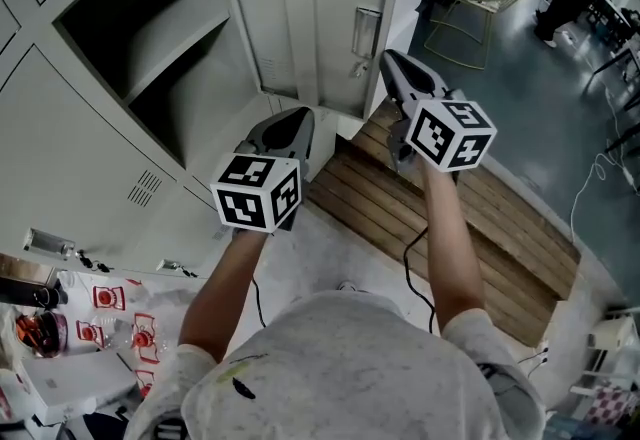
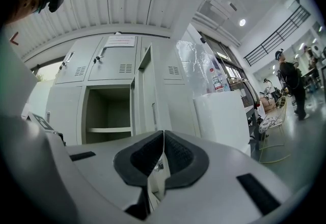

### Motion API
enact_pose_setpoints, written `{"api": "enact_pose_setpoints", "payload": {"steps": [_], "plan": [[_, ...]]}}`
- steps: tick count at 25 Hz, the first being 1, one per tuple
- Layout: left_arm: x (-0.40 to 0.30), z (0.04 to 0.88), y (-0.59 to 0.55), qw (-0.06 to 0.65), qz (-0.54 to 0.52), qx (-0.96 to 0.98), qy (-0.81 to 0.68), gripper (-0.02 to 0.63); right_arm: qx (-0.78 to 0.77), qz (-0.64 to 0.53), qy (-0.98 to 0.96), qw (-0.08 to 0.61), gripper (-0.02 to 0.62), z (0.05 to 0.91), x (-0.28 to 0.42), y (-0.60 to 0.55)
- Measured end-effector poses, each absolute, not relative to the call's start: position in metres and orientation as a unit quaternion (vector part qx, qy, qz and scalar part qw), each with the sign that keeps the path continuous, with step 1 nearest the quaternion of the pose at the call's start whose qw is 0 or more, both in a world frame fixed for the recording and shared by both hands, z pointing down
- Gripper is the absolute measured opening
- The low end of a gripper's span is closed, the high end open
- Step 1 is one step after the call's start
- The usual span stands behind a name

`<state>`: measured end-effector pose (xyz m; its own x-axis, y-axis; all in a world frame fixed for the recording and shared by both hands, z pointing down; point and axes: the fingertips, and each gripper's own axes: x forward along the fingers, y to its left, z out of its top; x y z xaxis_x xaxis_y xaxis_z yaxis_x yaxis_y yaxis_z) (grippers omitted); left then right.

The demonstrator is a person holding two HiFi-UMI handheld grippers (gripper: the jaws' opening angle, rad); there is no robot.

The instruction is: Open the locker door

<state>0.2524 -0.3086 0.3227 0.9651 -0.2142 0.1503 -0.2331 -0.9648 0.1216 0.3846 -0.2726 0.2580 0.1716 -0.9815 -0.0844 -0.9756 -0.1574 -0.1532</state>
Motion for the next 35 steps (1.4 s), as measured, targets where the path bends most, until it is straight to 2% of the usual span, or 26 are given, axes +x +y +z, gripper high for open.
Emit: {"api": "enact_pose_setpoints", "payload": {"steps": [16, 35], "plan": [[0.254, 0.323, -0.312, 0.069, 0.066, 0.987, -0.128, 0.008, -0.775, -0.012, 0.625, 0.092, 0.011, 0.255, 0.396, -0.271], [0.226, 0.323, -0.293, 0.07, 0.069, 0.988, -0.118, 0.007, -0.77, 0.002, 0.637, 0.041, 0.009, 0.265, 0.318, -0.25]]}}
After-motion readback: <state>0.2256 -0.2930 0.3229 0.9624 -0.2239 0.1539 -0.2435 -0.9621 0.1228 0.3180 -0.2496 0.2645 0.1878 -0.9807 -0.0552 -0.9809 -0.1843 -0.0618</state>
